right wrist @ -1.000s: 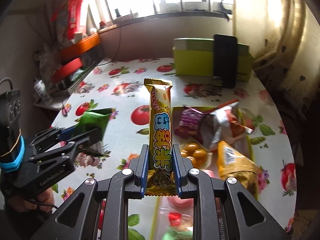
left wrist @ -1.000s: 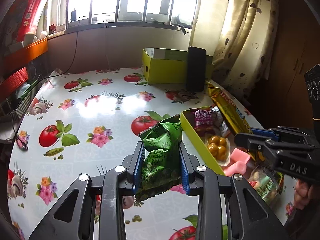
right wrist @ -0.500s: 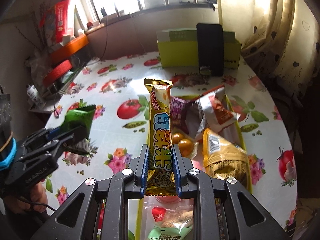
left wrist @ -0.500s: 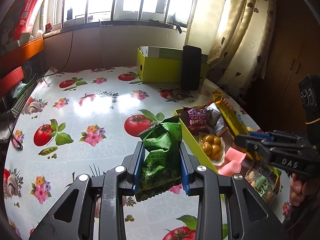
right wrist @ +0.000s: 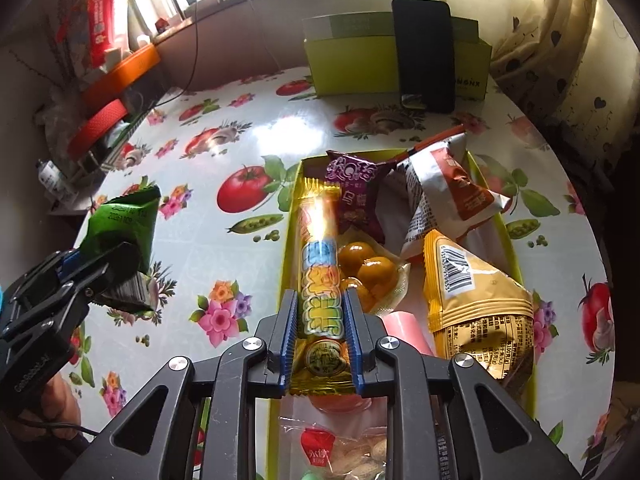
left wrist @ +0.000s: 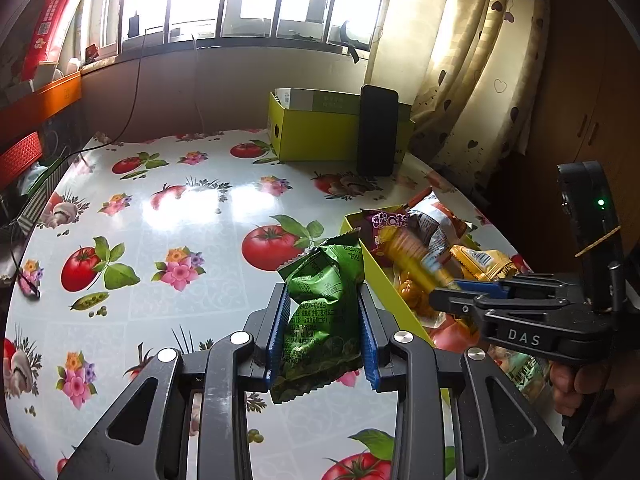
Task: Organize snacks
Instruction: 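Carry the candy stick and green chip bag over the tray with both grippers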
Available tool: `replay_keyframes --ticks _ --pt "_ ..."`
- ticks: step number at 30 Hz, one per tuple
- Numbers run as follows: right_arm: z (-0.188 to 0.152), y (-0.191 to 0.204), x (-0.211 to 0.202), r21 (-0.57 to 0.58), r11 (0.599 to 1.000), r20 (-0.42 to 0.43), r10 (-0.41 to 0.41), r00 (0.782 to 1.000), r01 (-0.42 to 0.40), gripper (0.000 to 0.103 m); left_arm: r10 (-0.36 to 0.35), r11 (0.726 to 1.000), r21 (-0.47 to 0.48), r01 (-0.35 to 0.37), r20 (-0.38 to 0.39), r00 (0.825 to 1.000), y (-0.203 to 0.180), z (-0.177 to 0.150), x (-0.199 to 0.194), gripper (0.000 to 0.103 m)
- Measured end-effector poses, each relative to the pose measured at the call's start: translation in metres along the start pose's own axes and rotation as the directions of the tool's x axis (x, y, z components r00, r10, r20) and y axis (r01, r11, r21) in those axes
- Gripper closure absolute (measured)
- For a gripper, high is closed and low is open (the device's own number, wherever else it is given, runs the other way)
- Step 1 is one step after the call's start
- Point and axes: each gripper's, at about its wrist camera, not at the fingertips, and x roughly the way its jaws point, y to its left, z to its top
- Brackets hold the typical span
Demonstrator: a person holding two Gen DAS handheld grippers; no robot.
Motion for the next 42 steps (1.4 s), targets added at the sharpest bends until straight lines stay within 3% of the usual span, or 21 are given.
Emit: replay_keyframes --ticks 7,26,42 --pt "-0.002 -0.004 -0.011 0.015 1.000 0.025 0.011 1.000 -0.011 0.080 -0.009 1.000 0.004 0.009 -0.007 1.000 -0.004 0.000 0.001 0.070" --pt "-0.007 0.006 -0.012 -0.048 0.990 0.018 0.136 0.991 -0.135 0.082 -0.027 0.999 0.031 0.028 -0.015 1.000 -0.021 0.003 0.000 0.070" --pt "-0.020 -0.022 -0.056 -0.003 0.997 0.120 0.082 0.989 -0.083 0.081 -0.069 0.997 0.045 0.070 -0.025 0.997 -0.045 0.010 0.008 0.070"
